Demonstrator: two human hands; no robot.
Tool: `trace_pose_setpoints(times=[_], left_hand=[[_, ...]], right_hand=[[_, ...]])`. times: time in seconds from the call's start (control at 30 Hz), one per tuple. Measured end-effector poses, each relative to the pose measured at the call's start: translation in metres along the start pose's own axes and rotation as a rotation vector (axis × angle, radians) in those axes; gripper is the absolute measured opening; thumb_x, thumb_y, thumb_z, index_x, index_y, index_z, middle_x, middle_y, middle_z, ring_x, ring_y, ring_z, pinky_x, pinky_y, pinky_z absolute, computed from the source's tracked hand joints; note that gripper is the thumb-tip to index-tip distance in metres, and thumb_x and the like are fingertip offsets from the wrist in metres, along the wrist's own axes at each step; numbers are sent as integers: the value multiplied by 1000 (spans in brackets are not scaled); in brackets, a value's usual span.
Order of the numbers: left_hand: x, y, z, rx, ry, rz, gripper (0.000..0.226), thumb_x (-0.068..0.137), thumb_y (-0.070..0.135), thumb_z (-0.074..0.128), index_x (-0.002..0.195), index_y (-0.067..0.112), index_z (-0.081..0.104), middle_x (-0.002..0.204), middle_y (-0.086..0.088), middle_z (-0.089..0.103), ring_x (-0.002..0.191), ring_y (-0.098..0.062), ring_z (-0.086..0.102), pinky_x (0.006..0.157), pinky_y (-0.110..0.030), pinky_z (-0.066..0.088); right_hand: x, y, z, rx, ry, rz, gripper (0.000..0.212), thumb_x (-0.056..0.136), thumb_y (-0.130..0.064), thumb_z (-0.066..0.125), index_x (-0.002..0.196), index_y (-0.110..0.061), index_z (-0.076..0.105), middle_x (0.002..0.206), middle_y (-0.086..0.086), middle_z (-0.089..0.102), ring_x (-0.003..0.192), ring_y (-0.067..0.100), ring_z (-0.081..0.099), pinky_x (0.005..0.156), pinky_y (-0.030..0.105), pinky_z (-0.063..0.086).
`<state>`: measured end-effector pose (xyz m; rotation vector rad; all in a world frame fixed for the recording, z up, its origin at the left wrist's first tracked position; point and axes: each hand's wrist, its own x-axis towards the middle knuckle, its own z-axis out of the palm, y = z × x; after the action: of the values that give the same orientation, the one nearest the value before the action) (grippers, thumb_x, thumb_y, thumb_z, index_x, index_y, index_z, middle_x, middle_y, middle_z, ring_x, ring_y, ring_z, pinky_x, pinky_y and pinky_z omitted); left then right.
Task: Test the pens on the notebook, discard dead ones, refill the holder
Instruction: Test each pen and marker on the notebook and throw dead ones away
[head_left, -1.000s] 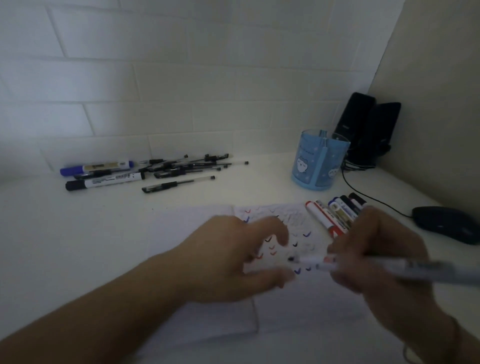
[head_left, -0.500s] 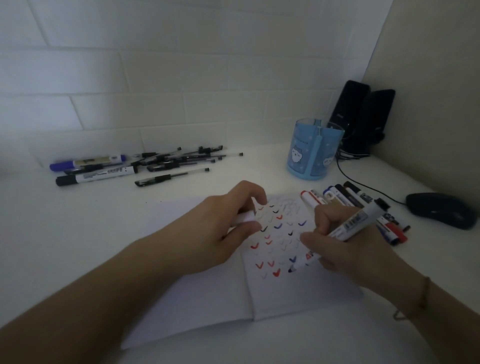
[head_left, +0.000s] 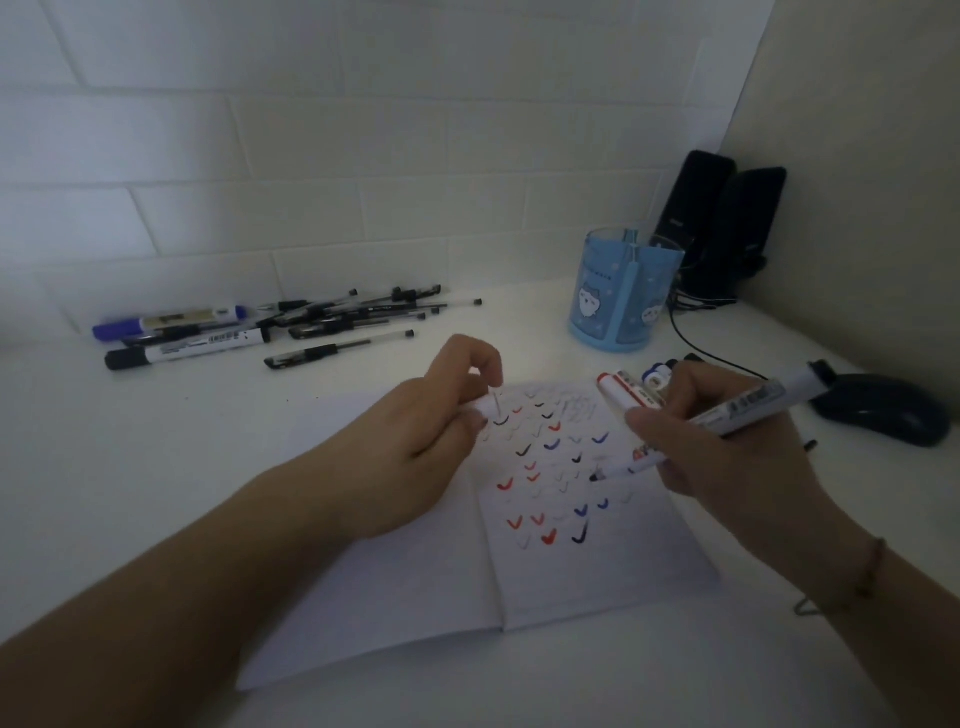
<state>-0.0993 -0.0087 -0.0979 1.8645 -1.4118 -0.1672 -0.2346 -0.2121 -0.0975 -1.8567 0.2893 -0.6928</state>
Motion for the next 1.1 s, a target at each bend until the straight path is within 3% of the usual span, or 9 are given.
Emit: trace_pose_setpoints(times=[0.1, 0.17, 0.3, 0.43, 0.57, 0.73, 0.83, 0.93, 1.1], left_hand=[[3, -4, 3, 67, 27, 16, 23, 98, 15, 47, 114, 27, 36, 84, 5, 60, 71, -5, 52, 66, -14, 38], [4, -6, 6, 19, 25, -19, 30, 93, 15, 58, 114, 30, 43, 94, 13, 67, 79, -10, 60, 72, -21, 46], [4, -2, 7, -42, 30, -21, 28, 87, 13, 68, 99, 34, 54, 93, 20, 69, 78, -9, 64, 74, -29, 51], [4, -3, 6, -79, 37, -4, 23, 89, 13, 66, 99, 31, 57, 87, 16, 67, 76, -15, 64, 74, -38, 52], [4, -4, 6, -63, 23, -1, 20, 90, 18, 64, 101, 33, 57, 88, 19, 65, 78, -14, 61, 73, -37, 50], [4, -5, 8, -60, 15, 56, 16, 90, 24, 59, 106, 26, 59, 86, 13, 65, 77, -15, 61, 70, -33, 51], [3, -2, 8, -70, 30, 126, 12, 96, 27, 49, 102, 22, 58, 77, 10, 57, 67, -6, 50, 61, -18, 40], [2, 2, 12, -178, 76, 120, 24, 98, 33, 38, 99, 19, 57, 69, 0, 49, 61, -13, 42, 54, -27, 36], [4, 17, 21, -208, 207, 170, 28, 101, 30, 31, 92, 16, 54, 60, 2, 42, 51, -7, 34, 48, -24, 32]], right_hand=[[-1, -1, 2, 151, -71, 17, 37, 64, -30, 74, 50, -11, 45, 39, 4, 43, 32, 13, 35, 38, 17, 31], [-3, -3, 1, 323, -160, 5, 32, 66, -26, 73, 52, -12, 48, 38, 2, 43, 31, 14, 33, 39, 16, 31], [-6, -8, -1, 368, -278, -81, 17, 68, -30, 68, 63, -15, 61, 48, 3, 57, 38, 19, 44, 41, 21, 34], [-7, -7, 0, 367, -290, -102, 21, 68, -33, 71, 72, -13, 66, 57, 11, 63, 41, 24, 47, 39, 30, 31], [-6, -8, -2, 404, -243, -106, 16, 69, -25, 63, 70, -9, 65, 54, 10, 61, 39, 24, 43, 40, 26, 29], [-11, -10, 5, 303, -283, -135, 19, 70, -30, 69, 76, -12, 67, 63, 12, 68, 42, 25, 50, 41, 26, 39], [-16, -12, 14, 328, -277, -180, 15, 76, -21, 61, 81, -8, 66, 67, 9, 70, 40, 20, 55, 43, 15, 42], [-18, -15, 20, 335, -300, -216, 14, 81, -17, 58, 86, -4, 61, 75, 8, 72, 41, 21, 58, 44, 13, 44], [-18, -22, 25, 359, -263, -293, 24, 85, -33, 62, 79, -10, 58, 74, 5, 72, 45, 23, 62, 46, 13, 45]])
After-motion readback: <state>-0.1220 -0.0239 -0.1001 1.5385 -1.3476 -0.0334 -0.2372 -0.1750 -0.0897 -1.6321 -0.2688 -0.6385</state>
